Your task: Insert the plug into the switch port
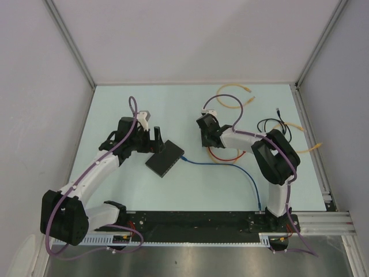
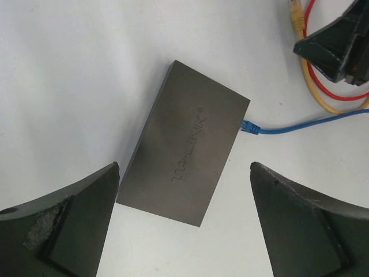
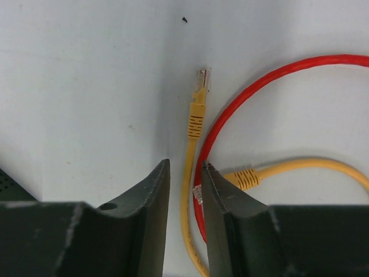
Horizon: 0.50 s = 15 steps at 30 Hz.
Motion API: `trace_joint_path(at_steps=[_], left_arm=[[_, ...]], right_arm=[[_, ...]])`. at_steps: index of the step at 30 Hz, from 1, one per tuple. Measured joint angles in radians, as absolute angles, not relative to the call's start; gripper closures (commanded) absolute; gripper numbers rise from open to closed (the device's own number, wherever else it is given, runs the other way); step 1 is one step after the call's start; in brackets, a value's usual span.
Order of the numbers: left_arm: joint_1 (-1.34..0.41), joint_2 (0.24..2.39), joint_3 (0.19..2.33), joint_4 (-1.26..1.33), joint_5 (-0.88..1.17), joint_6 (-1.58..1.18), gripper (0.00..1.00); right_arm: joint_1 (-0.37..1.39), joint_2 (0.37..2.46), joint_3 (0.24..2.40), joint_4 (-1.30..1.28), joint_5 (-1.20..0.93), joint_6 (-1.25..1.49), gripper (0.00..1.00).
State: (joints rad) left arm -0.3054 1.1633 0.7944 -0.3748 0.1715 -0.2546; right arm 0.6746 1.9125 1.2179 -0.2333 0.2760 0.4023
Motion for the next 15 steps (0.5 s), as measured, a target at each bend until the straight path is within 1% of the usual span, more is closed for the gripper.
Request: trace_joint_path(at_steps=[3,9,15], left_arm=[[-0.305,1.163,0.794,-0.374,0.192,-0.255,0.01],[-0.305,1.163,0.794,-0.368,0.212,-0.258,0.01],[-0.305,1.163,0.794,-0.368,0.217,-0.262,0.01]], right_arm=[[0.675,1.925,1.218,-0.228,0.277,0.411,0.75],[0.675,1.941,1.219,-0.194,0.279,0.403,0.75],[0.675,1.943,1.219,-0.186,0.3,0.389,0.69]])
